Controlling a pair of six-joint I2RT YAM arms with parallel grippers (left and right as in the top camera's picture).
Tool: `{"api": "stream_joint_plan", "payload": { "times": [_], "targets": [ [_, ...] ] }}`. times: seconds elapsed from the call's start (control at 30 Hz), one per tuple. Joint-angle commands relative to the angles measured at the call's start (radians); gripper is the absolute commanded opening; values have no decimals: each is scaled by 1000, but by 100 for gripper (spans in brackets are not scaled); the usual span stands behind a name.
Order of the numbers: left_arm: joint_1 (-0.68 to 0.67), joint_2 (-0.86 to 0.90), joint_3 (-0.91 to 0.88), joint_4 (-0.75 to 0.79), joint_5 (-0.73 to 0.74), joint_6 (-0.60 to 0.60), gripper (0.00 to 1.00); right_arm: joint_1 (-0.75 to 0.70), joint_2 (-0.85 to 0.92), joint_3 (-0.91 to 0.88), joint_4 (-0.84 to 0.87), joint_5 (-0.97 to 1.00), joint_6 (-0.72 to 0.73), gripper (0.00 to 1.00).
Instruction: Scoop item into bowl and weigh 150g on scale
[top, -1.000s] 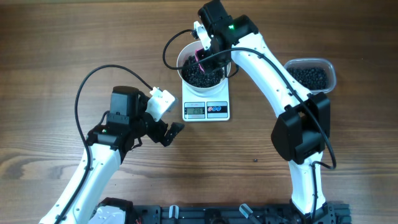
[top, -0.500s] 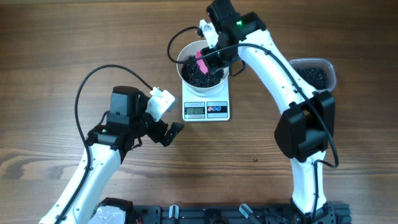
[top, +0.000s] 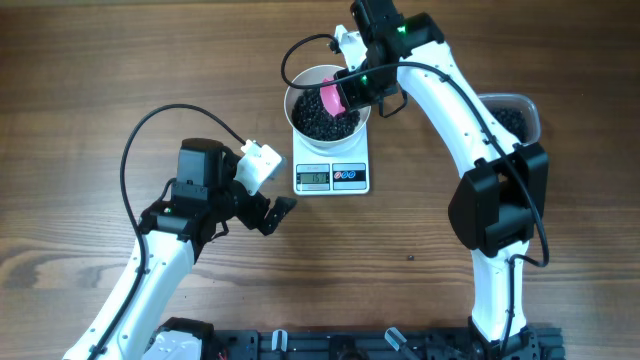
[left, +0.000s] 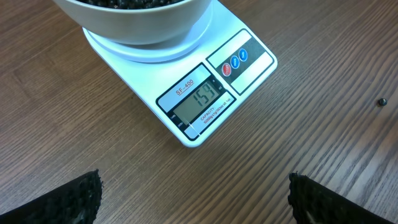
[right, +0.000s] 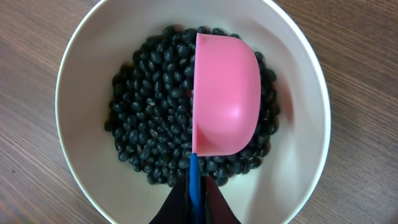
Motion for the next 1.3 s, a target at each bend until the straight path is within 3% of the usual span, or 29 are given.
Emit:
{"api": "stream_joint_plan", "payload": {
  "times": [0.0,0.67,1.27],
  "targets": [
    [2,1,-6,0,15,-6,100,10,-15,-2,8,41,-9,4],
    [2,1,-6,0,15,-6,100,48,5,-1,0,-7,16,4],
    [2,1,-6,0,15,-6,100,-23,-153,5,-27,-6,16,4]
  ]
}}
